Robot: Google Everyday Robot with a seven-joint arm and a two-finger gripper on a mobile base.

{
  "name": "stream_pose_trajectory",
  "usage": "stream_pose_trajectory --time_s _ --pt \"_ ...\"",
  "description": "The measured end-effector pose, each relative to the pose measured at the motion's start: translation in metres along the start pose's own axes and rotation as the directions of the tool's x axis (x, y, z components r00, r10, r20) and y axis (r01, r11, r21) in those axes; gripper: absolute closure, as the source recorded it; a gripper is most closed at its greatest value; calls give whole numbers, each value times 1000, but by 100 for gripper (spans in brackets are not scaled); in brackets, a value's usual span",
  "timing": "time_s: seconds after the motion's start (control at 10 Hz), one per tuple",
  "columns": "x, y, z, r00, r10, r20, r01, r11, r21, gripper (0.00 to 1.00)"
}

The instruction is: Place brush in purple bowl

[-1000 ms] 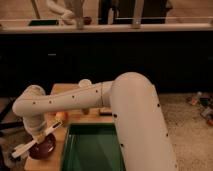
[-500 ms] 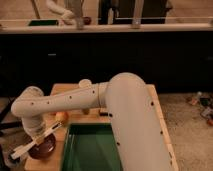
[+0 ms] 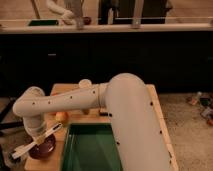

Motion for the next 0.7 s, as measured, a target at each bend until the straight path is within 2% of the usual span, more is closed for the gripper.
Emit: stream_pose_trajectory --time_s 0.7 --pt "0 0 0 1000 0 0 0 1000 0 84"
